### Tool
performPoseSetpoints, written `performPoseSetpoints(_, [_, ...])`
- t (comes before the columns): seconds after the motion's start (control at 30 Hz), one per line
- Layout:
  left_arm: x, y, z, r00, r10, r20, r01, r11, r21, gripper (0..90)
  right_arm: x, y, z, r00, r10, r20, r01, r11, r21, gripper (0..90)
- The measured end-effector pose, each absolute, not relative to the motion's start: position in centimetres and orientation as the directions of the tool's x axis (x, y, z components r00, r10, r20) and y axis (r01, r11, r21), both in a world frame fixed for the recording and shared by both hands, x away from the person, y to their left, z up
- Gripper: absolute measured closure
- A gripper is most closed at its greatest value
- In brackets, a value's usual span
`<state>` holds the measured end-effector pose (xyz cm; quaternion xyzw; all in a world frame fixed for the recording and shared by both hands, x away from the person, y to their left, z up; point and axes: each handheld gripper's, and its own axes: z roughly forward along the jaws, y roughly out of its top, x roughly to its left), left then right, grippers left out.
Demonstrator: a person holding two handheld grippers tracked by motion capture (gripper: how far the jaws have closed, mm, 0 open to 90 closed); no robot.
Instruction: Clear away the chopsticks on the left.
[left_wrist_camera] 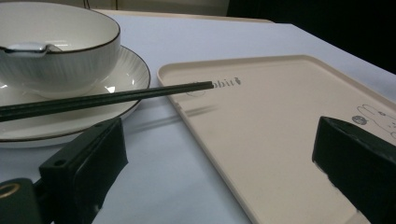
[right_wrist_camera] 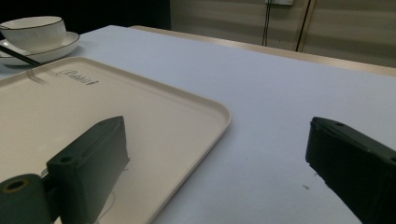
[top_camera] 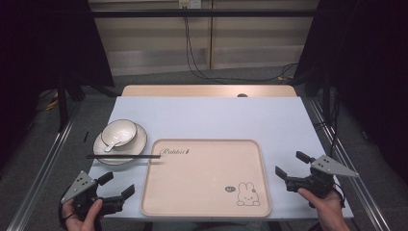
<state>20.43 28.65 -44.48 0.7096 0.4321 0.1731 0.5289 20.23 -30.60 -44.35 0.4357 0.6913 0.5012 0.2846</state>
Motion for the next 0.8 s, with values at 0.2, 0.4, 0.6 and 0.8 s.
performPoseSetpoints(0.2, [20.3,28.8,-44.3,0.568,0.801,-0.19,0.416,-0.08,0.906,2.9,20.2,-30.6,-44.3,-0.457,0.889,0.035,0.31,0.123,0.943,5.0])
performPoseSetpoints(0.4, [20.5,29.0,-43.9,0.581,0.791,-0.193,0.424,-0.091,0.901,4.1,20.1,-30.6,-44.2,-0.459,0.888,0.04,0.309,0.118,0.944,4.9])
performPoseSetpoints(0.6, [21.3,29.9,-43.2,0.598,0.781,-0.181,0.41,-0.104,0.906,5.6,20.1,-30.6,-44.3,-0.462,0.886,0.045,0.314,0.116,0.942,4.9])
performPoseSetpoints(0.8, [22.0,31.6,-43.2,0.618,0.772,-0.147,0.39,-0.138,0.91,4.3,20.1,-30.4,-44.2,-0.475,0.879,0.047,0.305,0.114,0.946,3.7])
